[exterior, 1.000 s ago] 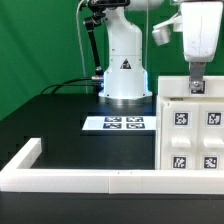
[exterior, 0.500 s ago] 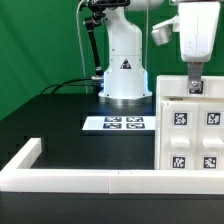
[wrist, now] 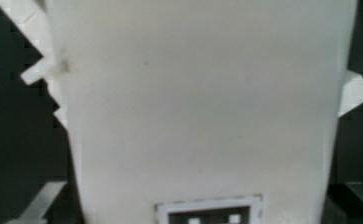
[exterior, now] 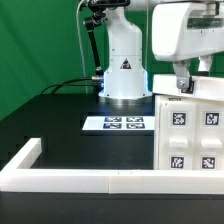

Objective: Assemble cabinet

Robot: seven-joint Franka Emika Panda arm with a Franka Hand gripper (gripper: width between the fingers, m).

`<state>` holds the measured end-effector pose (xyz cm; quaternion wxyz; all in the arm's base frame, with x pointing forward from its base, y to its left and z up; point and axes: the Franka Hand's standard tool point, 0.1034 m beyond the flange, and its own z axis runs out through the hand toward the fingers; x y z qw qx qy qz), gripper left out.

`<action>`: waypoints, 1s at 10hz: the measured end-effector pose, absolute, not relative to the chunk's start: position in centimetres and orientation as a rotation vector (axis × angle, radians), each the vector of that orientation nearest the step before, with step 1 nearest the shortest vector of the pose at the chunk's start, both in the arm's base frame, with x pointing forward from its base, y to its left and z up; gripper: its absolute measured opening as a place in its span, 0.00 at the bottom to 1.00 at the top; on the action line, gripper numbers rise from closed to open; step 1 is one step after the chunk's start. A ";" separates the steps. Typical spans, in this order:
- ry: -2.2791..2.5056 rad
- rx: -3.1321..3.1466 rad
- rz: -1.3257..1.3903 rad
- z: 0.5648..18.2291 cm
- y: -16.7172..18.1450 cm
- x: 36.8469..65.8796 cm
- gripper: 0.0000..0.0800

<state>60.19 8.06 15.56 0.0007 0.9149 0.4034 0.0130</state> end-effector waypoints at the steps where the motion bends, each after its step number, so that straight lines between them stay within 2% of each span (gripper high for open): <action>1: 1.107 2.941 0.040 15.5 8.1 60.2 0.70; 10: 0.134 3.150 0.103 15.6 8.4 60.7 0.70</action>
Offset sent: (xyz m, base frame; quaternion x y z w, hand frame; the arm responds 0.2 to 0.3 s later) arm -0.0062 0.0004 -0.0037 -0.0032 0.0135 0.2346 0.9720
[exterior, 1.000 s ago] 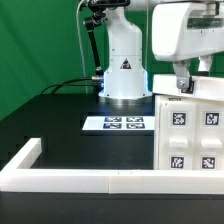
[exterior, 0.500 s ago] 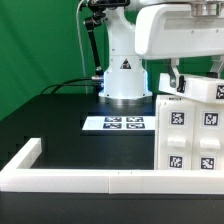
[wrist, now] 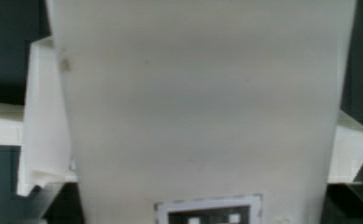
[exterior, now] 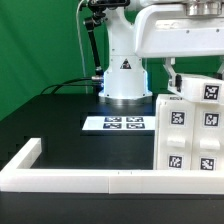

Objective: Assemble cabinet

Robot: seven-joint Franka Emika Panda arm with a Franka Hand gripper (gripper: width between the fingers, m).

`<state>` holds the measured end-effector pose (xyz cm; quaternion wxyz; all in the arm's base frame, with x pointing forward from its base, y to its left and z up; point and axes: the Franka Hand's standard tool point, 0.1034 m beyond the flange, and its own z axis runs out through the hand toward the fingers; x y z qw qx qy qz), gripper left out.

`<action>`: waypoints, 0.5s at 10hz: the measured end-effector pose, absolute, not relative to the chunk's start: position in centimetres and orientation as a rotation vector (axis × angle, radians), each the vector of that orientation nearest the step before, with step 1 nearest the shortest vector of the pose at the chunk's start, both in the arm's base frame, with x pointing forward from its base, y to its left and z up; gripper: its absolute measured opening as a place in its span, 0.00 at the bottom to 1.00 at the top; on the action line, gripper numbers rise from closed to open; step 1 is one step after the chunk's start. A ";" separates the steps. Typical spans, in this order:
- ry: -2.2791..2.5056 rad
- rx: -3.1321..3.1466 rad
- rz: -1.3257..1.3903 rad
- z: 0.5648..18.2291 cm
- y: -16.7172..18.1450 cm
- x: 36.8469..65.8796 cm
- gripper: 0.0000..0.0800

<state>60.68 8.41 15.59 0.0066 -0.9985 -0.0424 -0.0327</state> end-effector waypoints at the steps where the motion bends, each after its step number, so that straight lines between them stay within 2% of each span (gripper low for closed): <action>1: -0.068 -3.124 -0.102 15.6 8.4 60.7 0.70; 5: 0.554 -3.030 -0.135 15.6 8.7 60.6 0.70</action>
Offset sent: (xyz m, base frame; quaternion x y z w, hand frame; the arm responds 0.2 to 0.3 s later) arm -0.0121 -0.0008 0.0039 -0.0135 0.0288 0.2600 0.9651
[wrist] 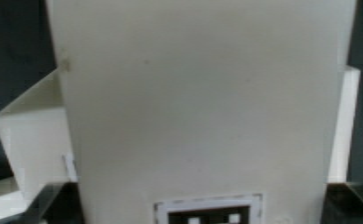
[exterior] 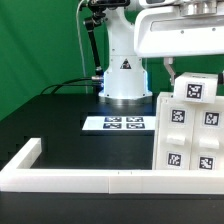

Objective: Assemble cabinet

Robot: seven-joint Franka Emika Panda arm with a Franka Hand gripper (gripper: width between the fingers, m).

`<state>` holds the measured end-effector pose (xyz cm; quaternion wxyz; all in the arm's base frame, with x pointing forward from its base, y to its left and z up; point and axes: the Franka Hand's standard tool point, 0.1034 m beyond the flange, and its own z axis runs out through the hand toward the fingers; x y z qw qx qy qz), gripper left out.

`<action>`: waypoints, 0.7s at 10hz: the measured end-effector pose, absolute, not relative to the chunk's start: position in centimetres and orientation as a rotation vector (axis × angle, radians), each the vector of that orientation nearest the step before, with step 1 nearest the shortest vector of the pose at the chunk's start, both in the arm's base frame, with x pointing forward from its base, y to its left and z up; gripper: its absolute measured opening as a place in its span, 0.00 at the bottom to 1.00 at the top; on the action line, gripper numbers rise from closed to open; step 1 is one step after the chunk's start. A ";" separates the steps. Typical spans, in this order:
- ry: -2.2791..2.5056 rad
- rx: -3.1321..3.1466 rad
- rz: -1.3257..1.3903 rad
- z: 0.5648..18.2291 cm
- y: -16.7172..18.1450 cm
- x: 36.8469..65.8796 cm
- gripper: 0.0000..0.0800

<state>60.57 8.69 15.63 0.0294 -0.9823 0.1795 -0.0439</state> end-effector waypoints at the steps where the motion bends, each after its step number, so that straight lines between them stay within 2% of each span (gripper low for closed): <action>1: 0.633 -3.007 -0.142 15.6 8.7 60.6 0.70; 7: 1.266 -2.729 -0.119 15.6 8.9 61.0 0.70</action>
Offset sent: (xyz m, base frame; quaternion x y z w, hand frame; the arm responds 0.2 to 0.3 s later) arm 0.0000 0.0000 0.0000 0.0000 0.0000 0.1296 0.9916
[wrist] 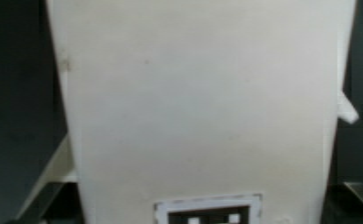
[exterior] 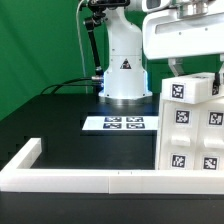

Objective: Assemble cabinet

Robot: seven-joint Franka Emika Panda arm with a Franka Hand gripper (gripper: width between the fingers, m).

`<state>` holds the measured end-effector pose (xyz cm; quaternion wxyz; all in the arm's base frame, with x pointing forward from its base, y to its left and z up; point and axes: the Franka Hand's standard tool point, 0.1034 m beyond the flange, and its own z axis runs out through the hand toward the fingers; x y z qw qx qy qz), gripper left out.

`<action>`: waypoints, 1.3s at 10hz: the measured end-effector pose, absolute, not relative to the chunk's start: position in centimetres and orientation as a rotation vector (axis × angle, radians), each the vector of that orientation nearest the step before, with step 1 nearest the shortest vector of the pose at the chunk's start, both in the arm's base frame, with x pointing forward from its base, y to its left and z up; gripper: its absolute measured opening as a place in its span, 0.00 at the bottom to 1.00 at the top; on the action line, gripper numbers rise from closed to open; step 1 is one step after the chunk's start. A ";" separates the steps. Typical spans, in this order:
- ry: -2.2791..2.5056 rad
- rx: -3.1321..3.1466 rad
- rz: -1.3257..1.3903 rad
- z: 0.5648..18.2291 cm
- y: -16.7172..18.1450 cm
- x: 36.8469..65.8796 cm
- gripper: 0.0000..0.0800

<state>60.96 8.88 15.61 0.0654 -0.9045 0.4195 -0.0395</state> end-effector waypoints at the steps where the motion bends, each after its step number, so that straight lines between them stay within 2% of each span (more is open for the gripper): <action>1: 1.417 -2.632 -0.102 15.4 8.5 61.0 0.70; 9: 2.182 -1.958 0.002 15.3 8.6 61.1 0.70; 13: 2.410 -1.634 0.048 15.4 8.5 61.3 0.70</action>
Offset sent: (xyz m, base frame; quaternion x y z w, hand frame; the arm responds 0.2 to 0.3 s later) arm -0.0103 -0.0133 -0.0010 -0.0080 0.0143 0.2022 0.9792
